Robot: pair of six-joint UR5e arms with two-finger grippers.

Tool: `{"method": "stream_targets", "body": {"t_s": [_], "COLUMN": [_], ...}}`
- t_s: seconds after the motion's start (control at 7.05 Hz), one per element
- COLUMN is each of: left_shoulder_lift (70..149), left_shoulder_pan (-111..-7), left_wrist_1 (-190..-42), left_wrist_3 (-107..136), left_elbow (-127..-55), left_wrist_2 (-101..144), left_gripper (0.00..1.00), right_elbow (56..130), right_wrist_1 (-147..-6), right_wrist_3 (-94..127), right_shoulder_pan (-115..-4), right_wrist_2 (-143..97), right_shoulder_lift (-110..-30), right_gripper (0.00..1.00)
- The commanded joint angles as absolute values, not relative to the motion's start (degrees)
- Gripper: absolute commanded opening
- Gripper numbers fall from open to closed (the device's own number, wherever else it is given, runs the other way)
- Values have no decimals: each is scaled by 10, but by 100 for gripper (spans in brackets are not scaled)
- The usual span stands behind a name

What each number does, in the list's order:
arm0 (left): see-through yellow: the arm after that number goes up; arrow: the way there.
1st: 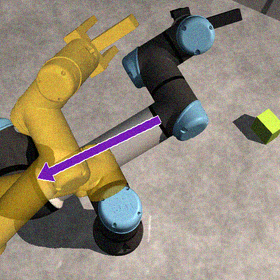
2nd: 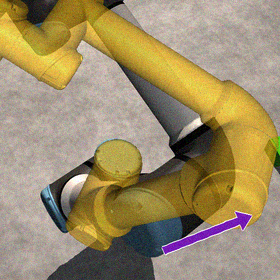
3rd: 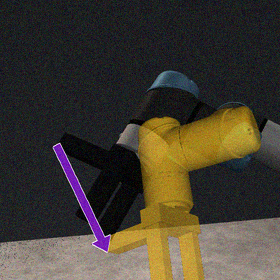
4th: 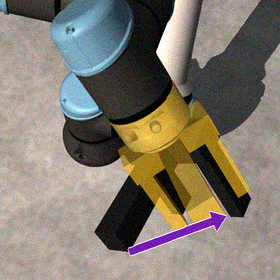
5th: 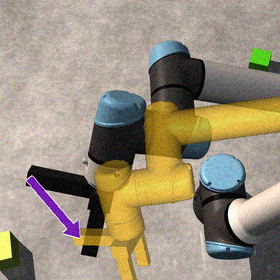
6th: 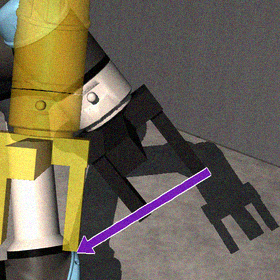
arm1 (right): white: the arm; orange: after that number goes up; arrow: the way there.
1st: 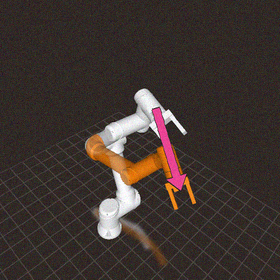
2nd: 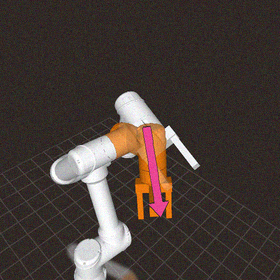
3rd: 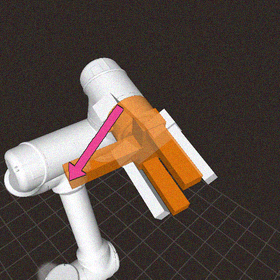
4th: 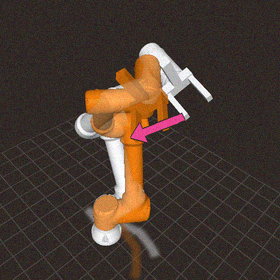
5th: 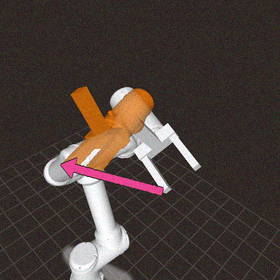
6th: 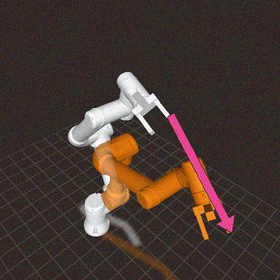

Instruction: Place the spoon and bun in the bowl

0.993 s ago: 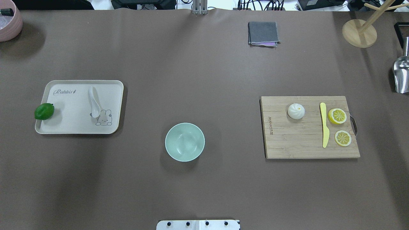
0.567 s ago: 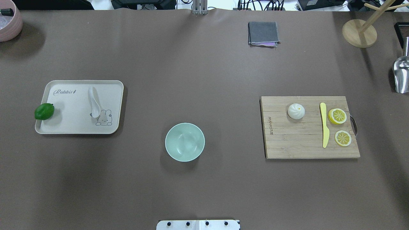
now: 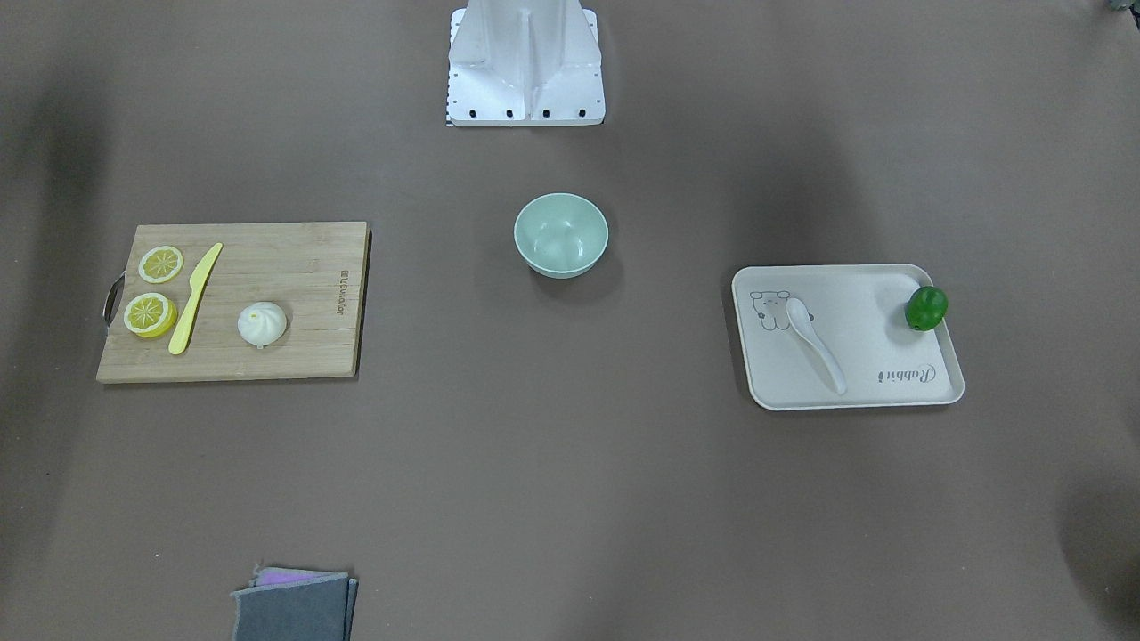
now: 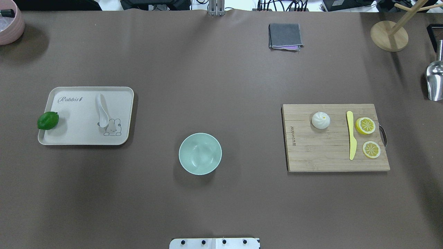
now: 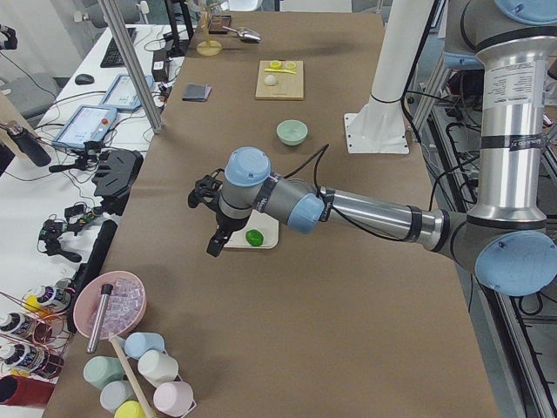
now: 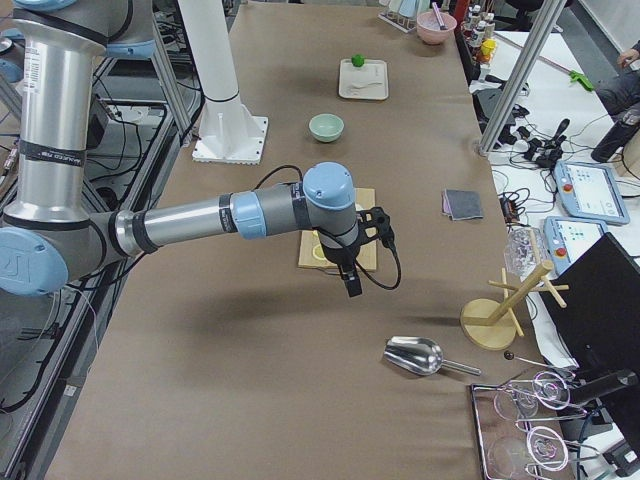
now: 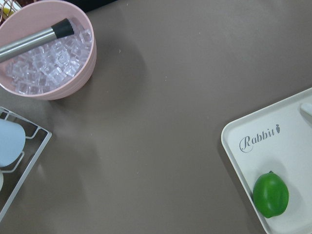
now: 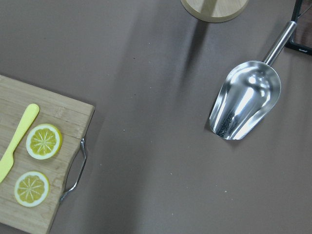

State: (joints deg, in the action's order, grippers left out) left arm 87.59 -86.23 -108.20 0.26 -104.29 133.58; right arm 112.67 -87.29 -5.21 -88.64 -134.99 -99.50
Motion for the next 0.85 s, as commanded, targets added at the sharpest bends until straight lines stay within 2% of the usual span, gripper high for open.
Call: {"method": "stream_targets", "body": {"t_s": [0.0,0.43,0.71], "left_shoulder_lift": [884,902,941], "left_shoulder_pan": [-785,-639,-564], "left_wrist_1": [-1126,-1313,-1321], "left_wrist_3": [145,458,555], "left_elbow": [-1040,-984,-955], "left_wrist_2": [1336,1271,1202], "left_gripper": [98,98,97], "right_elbow": [1125,1124,1123], "right_wrist_1": [-806,-664,-656], "right_wrist_3": [87,408,530], "right_shoulder_pan": [-818,-640,-548], "right_wrist_2": [-1349,-1243,-1160], "right_shoulder_lift": [-993,-978,-937], "right_gripper": [100,98,96]}}
